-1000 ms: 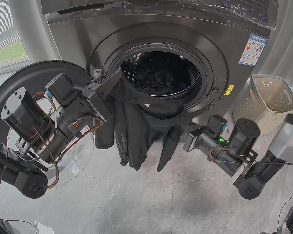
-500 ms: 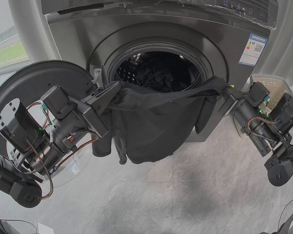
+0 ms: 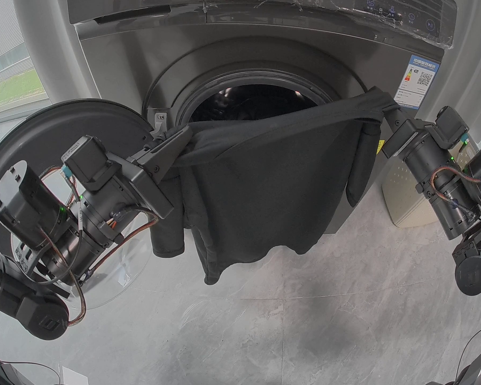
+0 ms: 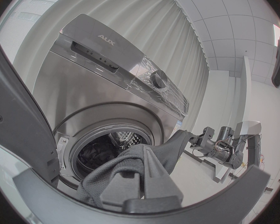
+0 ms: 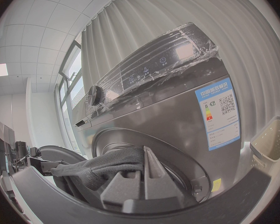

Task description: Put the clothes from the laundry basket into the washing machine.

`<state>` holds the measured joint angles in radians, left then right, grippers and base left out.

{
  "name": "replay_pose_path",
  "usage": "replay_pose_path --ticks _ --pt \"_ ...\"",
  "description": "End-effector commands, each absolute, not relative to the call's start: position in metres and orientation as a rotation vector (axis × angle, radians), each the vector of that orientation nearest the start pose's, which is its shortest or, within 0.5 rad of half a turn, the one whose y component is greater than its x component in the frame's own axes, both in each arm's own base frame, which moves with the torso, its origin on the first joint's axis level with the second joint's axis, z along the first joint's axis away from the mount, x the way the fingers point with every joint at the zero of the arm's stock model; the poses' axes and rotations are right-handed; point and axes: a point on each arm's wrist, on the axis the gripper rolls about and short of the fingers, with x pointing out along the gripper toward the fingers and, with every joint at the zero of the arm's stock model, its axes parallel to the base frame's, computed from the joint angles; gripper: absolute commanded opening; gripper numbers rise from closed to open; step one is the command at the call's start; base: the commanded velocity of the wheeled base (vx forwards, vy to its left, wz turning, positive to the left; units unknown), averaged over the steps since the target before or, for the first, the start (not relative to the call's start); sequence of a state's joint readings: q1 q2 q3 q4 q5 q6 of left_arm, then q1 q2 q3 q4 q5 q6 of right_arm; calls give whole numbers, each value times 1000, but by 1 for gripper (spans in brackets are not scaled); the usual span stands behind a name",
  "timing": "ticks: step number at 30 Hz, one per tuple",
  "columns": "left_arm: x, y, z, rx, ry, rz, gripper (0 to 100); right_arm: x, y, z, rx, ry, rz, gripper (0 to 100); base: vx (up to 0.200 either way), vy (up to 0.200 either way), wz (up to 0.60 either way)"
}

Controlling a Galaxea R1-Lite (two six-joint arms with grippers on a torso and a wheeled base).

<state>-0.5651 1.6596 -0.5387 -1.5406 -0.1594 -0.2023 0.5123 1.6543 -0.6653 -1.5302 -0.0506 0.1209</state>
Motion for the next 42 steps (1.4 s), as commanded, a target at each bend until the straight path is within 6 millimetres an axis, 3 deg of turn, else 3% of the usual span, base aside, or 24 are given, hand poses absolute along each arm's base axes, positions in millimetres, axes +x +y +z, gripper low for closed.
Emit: replay_pose_path --ticks 1,12,29,33,42 --pt "223 -145 214 -277 -341 -753 0 235 131 251 272 -509 481 0 0 0 0" --pt "229 -143 226 -288 -391 -732 0 232 130 251 272 -508 482 0 0 0 0" --pt "228 -148 227 -293 -393 -750 0 231 133 249 278 -498 495 0 0 0 0" --pt "229 -174 225 -309 -384 -811 0 229 143 227 270 -408 523 0 0 0 0" --pt "239 -197 234 -335 -420 -827 0 239 173 157 219 -144 581 0 0 0 0"
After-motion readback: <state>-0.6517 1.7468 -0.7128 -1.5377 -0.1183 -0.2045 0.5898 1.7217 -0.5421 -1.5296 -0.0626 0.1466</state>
